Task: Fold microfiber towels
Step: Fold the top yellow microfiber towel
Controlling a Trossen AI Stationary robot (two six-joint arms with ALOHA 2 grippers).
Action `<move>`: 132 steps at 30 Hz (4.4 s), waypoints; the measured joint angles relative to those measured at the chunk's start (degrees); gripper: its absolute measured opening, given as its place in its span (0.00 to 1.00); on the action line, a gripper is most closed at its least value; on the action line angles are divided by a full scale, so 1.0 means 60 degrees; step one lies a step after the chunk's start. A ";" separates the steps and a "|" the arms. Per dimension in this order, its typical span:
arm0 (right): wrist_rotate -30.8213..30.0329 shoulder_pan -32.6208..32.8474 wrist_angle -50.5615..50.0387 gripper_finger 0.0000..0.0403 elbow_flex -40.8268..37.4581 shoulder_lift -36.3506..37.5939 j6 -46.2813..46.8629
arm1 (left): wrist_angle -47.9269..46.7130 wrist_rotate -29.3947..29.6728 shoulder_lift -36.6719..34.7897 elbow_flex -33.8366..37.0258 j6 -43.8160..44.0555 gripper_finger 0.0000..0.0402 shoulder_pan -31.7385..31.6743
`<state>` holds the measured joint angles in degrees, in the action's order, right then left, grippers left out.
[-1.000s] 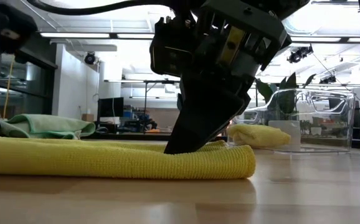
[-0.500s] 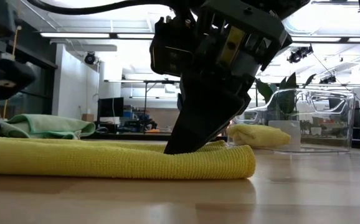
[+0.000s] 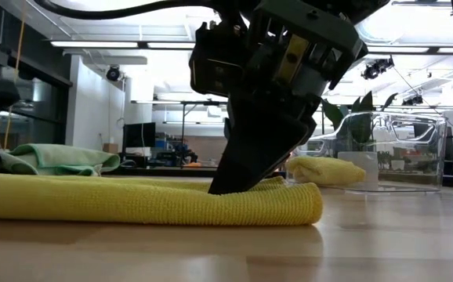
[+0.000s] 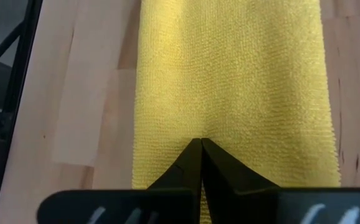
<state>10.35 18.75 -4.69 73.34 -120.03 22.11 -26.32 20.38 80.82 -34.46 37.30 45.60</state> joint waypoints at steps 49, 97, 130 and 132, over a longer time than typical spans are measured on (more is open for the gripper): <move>0.0021 0.0002 -0.0112 0.00 0.0004 0.0000 0.0006 | 0.2858 -0.0589 0.1519 -0.0039 -0.1951 0.54 0.0313; 0.0659 -0.0038 -0.1626 0.03 0.0001 0.1293 -0.2250 | 0.3249 -0.1823 0.0280 0.0022 0.2679 0.00 0.0131; -0.1982 0.0887 -0.3253 0.29 0.0339 0.0463 -0.3863 | 0.3535 -0.2300 0.0258 -0.0007 0.2631 0.00 -0.1020; -0.2035 0.0884 -0.3424 0.16 0.0339 0.0463 -0.3270 | 0.3518 -0.2283 0.0256 -0.0007 0.2449 0.00 -0.1126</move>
<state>-1.85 24.05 -25.24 75.37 -117.25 2.49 -5.21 6.68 82.35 -34.50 51.99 38.85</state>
